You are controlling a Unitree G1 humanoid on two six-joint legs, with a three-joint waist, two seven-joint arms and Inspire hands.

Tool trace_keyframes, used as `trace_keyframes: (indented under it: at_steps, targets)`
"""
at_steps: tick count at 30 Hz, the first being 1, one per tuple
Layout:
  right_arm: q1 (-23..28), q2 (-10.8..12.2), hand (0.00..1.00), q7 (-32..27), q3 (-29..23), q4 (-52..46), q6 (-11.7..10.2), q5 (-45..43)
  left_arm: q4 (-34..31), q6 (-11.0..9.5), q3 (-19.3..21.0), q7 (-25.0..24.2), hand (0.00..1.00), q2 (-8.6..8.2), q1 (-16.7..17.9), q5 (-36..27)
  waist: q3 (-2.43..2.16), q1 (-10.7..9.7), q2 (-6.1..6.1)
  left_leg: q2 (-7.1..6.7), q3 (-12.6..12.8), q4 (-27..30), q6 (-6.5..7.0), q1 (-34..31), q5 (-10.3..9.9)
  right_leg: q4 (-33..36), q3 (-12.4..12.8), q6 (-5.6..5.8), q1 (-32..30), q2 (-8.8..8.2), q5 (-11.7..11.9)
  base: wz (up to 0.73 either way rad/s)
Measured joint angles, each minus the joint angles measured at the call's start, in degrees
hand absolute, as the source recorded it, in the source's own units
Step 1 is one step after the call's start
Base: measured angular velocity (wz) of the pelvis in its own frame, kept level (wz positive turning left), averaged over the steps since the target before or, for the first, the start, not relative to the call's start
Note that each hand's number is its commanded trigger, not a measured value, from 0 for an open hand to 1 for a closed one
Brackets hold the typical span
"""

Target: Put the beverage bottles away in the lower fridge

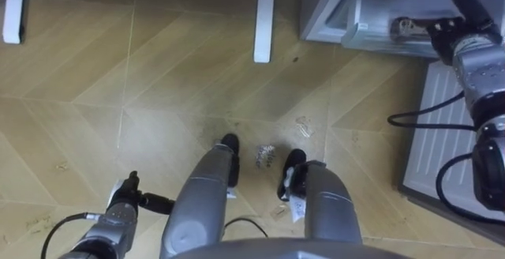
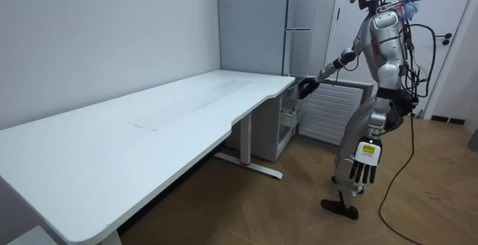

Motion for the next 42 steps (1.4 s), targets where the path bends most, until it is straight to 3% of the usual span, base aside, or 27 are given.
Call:
trace_keyframes:
  at_steps: [9,12,22,42]
  targets:
    - [5.2,0.0,0.0,5.4,0.9,0.2,0.0,-1.9,0.4,-0.3,-0.3,-2.6,0.0,0.56,0.1,-1.2,-0.12,-2.3,-0.15,0.09,0.0,-1.6,0.12,5.6,-0.1,-2.0,-0.9,0.22,6.2,0.06,-0.3,0.03]
    - [8.0,0.0,0.0,6.9,1.4,0.3,0.0,-3.6,0.4,-0.9,-0.2,-3.6,0.0,1.21,0.2,-1.3,-0.5,-2.5,-0.41,0.17,0.1,-1.6,0.15,6.9,-0.1,-2.2,-0.6,0.27,7.4,0.24,-0.2,-0.04]
    - [13.8,0.1,0.0,7.8,1.4,0.5,-0.3,-7.4,0.6,-1.8,0.3,-5.1,0.0,1.71,2.8,-3.3,-2.12,-2.6,1.75,0.76,0.9,-2.5,0.11,10.1,-0.2,-4.1,0.4,0.54,10.6,1.16,0.9,-0.07]
    - [16.3,2.2,0.0,6.5,1.4,2.0,-0.8,-8.7,1.1,-1.8,0.8,-4.5,0.0,1.73,4.5,-2.8,-1.87,-2.6,2.76,1.15,0.9,-2.5,-0.28,9.9,-0.4,-4.7,0.3,0.62,10.6,1.53,0.9,0.0]
